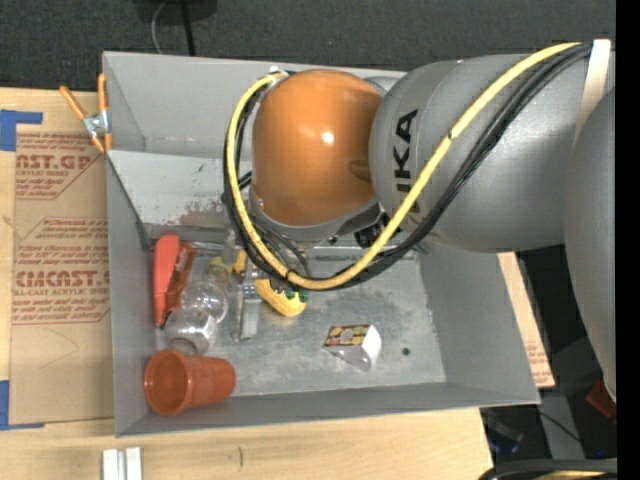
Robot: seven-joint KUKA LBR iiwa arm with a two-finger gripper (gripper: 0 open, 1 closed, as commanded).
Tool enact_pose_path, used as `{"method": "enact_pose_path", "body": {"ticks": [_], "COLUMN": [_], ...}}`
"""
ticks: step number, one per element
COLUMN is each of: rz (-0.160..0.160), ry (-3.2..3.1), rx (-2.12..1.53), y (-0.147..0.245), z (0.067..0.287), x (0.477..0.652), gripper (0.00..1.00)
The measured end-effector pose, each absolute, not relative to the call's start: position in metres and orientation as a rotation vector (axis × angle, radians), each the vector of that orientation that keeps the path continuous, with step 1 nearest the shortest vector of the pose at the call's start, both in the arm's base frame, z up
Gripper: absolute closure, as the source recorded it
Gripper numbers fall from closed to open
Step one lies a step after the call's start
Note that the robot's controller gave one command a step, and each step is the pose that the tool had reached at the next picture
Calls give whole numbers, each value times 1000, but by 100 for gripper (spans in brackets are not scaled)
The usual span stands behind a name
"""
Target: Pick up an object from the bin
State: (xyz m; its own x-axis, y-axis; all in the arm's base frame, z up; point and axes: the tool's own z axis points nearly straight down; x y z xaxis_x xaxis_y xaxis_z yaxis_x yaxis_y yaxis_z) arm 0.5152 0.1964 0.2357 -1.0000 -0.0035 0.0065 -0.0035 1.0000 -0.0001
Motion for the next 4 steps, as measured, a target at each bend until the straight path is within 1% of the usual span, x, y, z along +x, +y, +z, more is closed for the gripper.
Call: {"method": "enact_pose_path", "body": {"ticks": [1, 2, 3, 4], "rz": [-2, -6, 7, -6], "ry": [-3142, -3140, -3129, -3142], "rx": [2, -69, -74, 218], "y": [195, 167, 156, 141], "z": [240, 225, 247, 279], "x": [517, 537, 543, 545], "gripper": [0, 0, 0, 0]}}
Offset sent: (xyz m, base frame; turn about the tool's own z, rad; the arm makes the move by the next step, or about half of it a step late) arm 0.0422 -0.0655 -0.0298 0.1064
